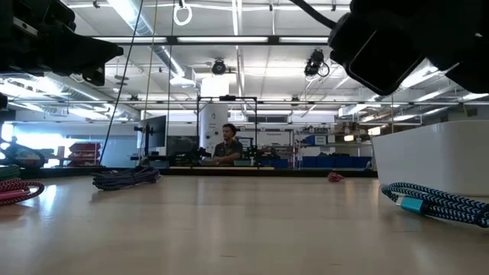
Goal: Pick and place USB-C Cables
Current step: Put the left blue charging cable into the white bin
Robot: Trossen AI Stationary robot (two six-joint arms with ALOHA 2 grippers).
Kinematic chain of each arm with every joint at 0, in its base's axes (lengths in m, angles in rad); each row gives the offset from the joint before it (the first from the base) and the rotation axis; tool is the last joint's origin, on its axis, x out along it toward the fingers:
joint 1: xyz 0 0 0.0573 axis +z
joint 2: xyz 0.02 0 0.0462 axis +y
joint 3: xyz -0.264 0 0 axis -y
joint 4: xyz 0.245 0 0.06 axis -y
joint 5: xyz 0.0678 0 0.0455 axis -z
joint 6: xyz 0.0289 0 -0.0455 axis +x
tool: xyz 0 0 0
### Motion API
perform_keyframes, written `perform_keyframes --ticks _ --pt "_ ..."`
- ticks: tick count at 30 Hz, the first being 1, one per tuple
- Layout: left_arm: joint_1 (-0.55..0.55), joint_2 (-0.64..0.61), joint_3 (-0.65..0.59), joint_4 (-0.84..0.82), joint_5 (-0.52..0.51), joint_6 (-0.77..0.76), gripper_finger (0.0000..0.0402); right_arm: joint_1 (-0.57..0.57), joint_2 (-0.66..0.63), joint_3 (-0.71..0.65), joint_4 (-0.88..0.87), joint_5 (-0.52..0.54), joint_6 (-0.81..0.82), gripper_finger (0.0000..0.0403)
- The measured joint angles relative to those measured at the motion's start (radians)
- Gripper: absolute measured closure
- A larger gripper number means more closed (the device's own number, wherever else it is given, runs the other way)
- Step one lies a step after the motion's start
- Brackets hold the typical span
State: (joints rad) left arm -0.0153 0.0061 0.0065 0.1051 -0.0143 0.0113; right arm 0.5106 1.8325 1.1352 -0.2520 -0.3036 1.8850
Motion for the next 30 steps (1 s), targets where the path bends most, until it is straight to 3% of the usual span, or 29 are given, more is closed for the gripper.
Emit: perform_keyframes --ticks 12,24,30 --pt "0.0 0.0 0.0 0.0 0.0 0.0 0.0366 0.0 0.007 0.044 -0.295 0.074 0.026 0.0195" --pt "0.0 0.0 0.0 -0.003 0.0 0.0 0.0372 -0.002 0.144 0.049 -0.21 0.082 0.027 0.02" --pt "0.0 0.0 0.0 -0.001 0.0 0.0 0.0371 0.0 0.167 0.049 -0.196 0.09 -0.006 0.0258"
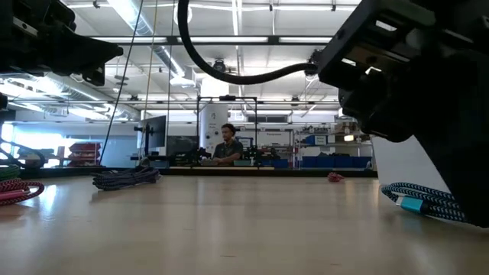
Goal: Pick and place USB-C Cables
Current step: Put the left blue charging cable into the white bin
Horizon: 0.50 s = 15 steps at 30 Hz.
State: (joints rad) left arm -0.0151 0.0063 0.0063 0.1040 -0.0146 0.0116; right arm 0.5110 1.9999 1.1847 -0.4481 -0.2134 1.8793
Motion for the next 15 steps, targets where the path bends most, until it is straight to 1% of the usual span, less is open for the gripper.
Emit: perform_keyframes --ticks 7,9,11,13,15 --pt "0.0 0.0 0.0 0.0 0.0 0.0 0.0363 0.001 -0.025 -0.005 0.009 0.039 -0.062 0.0379" --pt "0.0 0.0 0.0 0.0 0.0 0.0 0.0365 0.001 -0.049 -0.009 0.004 0.063 -0.091 0.0386" --pt "0.0 0.0 0.0 0.0 0.0 0.0 0.0367 -0.001 -0.082 -0.013 -0.016 0.084 -0.112 0.038" --pt "0.0 0.0 0.0 0.0 0.0 0.0 0.037 -0.002 -0.14 -0.012 -0.01 0.09 -0.137 0.0375" --pt "0.0 0.0 0.0 0.0 0.0 0.0 0.0371 -0.001 -0.201 -0.009 -0.001 0.088 -0.177 0.0379"
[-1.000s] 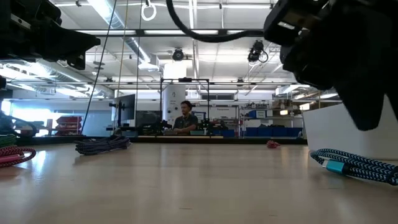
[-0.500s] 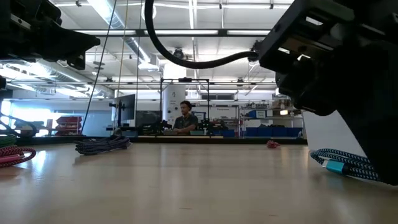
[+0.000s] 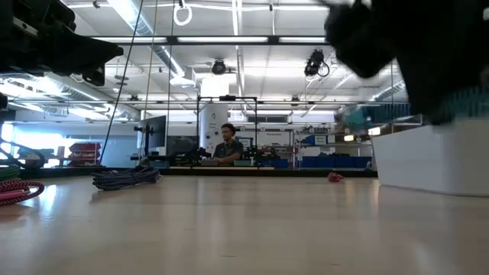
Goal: Pick and place USB-C Cables
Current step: Put the left blue charging cable into the white bin
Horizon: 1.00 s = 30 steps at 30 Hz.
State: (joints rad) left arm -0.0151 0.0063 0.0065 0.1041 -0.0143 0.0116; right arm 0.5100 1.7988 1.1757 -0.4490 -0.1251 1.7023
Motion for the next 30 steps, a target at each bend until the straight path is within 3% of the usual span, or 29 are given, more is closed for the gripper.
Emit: perform_keyframes --ticks 10,16,20,30 --pt "0.0 0.0 0.0 0.0 0.0 0.0 0.0363 -0.044 -0.297 0.0 -0.004 0.101 -0.169 0.0386" --pt "0.0 0.0 0.0 0.0 0.0 0.0 0.0372 -0.101 -0.465 0.001 -0.045 0.237 -0.246 0.0386" --pt "0.0 0.0 0.0 0.0 0.0 0.0 0.0373 -0.123 -0.568 0.002 -0.174 0.308 -0.242 0.0386" --pt "0.0 0.0 0.0 0.0 0.0 0.0 0.0363 -0.129 -0.768 0.002 -0.693 0.29 -0.098 0.0386"
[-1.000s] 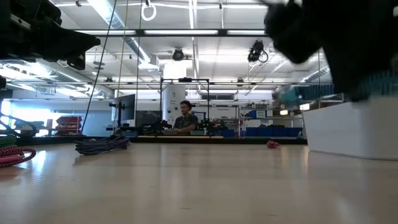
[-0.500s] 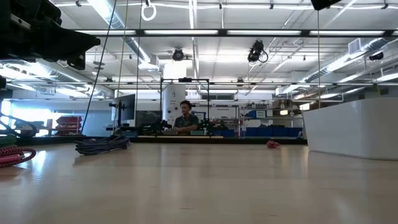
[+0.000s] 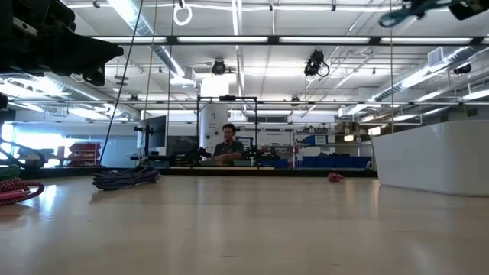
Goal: Pick and place USB-C Cables
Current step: Put the left blue charging cable into the white bin
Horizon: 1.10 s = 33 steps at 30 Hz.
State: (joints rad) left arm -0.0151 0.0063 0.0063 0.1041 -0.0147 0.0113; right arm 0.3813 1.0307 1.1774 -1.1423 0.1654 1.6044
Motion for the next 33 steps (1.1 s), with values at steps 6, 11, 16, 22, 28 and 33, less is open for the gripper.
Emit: perform_keyframes --ticks 6,11,16,22,28,33 --pt "0.0 0.0 0.0 0.0 0.0 0.0 0.0371 -0.011 -0.056 -0.002 -0.227 -0.069 0.098 0.0386" --pt "0.0 0.0 0.0 0.0 0.0 0.0 0.0368 -0.05 -0.1 -0.101 -0.241 -0.085 0.121 0.0386" --pt "0.0 0.0 0.0 0.0 0.0 0.0 0.0363 -0.144 -0.12 -0.274 -0.137 -0.151 0.119 0.0385" --pt "0.0 0.0 0.0 0.0 0.0 0.0 0.037 -0.267 -0.086 -0.475 0.183 -0.215 0.045 0.0385" --pt "0.0 0.0 0.0 0.0 0.0 0.0 0.0373 -0.351 0.011 -0.539 0.214 -0.261 -0.009 0.0385" --pt "0.0 0.0 0.0 0.0 0.0 0.0 0.0365 -0.407 0.073 -0.556 0.224 -0.277 -0.096 0.0385"
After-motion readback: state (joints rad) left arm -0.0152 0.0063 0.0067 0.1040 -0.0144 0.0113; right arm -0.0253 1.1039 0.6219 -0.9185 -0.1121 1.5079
